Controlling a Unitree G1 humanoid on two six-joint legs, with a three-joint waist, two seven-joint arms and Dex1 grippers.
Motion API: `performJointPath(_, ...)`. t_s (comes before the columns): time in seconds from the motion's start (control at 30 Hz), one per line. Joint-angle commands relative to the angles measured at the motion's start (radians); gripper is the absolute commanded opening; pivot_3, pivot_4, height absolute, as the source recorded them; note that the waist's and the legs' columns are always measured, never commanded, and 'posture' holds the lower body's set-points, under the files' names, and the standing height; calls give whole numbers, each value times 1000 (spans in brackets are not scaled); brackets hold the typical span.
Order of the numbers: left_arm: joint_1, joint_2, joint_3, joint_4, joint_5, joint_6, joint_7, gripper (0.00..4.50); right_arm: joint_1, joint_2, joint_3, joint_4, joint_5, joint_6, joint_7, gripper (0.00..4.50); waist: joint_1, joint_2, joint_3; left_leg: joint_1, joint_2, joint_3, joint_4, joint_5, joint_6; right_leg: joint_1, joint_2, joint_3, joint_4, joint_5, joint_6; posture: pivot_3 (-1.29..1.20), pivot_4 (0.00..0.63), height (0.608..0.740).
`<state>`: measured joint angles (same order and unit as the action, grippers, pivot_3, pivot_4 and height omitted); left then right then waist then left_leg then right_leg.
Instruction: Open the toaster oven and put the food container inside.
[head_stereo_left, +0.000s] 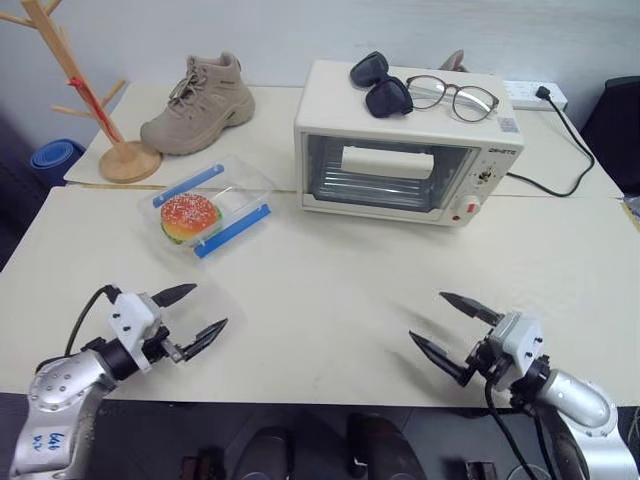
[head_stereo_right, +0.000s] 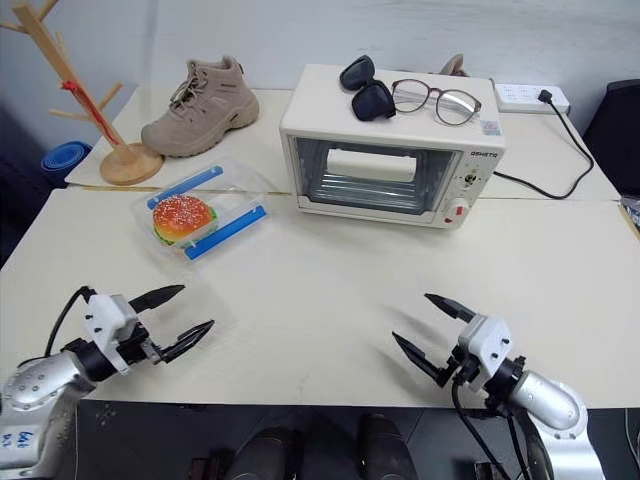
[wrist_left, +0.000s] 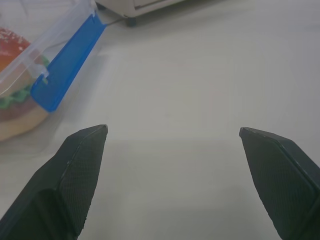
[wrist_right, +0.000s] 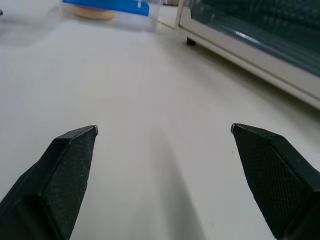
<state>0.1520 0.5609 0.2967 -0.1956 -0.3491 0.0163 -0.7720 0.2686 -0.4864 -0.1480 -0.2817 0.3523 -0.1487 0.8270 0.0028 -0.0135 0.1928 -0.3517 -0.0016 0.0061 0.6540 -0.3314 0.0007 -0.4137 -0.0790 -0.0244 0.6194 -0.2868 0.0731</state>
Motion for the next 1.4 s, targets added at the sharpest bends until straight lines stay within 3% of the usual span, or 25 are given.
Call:
performJointPath(0.03, -16, 13, 10, -63, -41, 20, -1, 4500, -89, 16, 5, -45, 50, 60, -49, 4464, -6, 0, 0, 0, 0, 0, 0, 0, 0, 0, 0, 0, 0, 0, 0, 0, 150, 740)
performJointPath(0.1, -30, 15, 53, -97, -176, 115, -12, 4500, -187, 15, -3, -60, 102, 149, -90, 4464, -23, 0, 0, 1, 0, 1, 0, 0, 0, 0, 0, 1, 2, 0, 0, 0, 150, 740)
performJointPath(0.3, -108, 197, 145, -187, -440, 391, -80, 4500, -448, 4, -33, 14, 164, 317, -172, 4464, -25, 0, 0, -1, 2, -2, -2, 0, -4, -4, 2, -2, 3, -2, -3, 0, 150, 740)
performJointPath(0.43, -174, 245, 135, -180, -469, 439, -111, 4500, -616, 17, 2, 116, 158, 363, -151, 4464, -27, 1, 0, -3, 0, -1, 0, 1, -3, -5, 1, -2, 3, -1, -2, 0, 150, 740)
performJointPath(0.67, -136, 212, 96, -218, -429, 436, -96, 4500, -759, 69, 42, 265, 101, 277, -108, 4464, -33, 0, 0, -3, 1, 2, -2, 1, -3, -6, 2, 1, 3, -1, -2, 0, 150, 740)
performJointPath(0.97, -111, 161, 88, -236, -403, 418, -64, 4500, -818, 107, 47, 308, 98, 238, -87, 4464, -30, 0, 0, -3, 1, 2, -1, 1, -3, -6, 2, 1, 4, -1, -2, 0, 150, 740)
performJointPath(1.1, -154, 143, 88, -216, -421, 425, -55, 4500, -781, 82, 84, 241, 105, 214, 17, 4464, -30, 0, 0, -3, 1, 2, -1, 1, -3, -6, 2, 1, 4, -1, -2, 0, 150, 740)
performJointPath(1.33, -397, 106, 55, -62, -392, 398, -33, 4500, -644, 9, 142, 136, 56, 183, 119, 4464, -33, 1, 0, -4, 1, 4, -1, 1, -3, -8, 3, 2, 6, -1, -1, 0, 150, 740)
performJointPath(1.4, -494, 87, 31, 8, -384, 386, -46, 3952, -633, 10, 153, 133, 35, 167, 119, 4500, -32, 0, 0, -4, 0, 5, 0, 1, -4, -10, 4, 3, 8, -1, -1, 0, 150, 740)
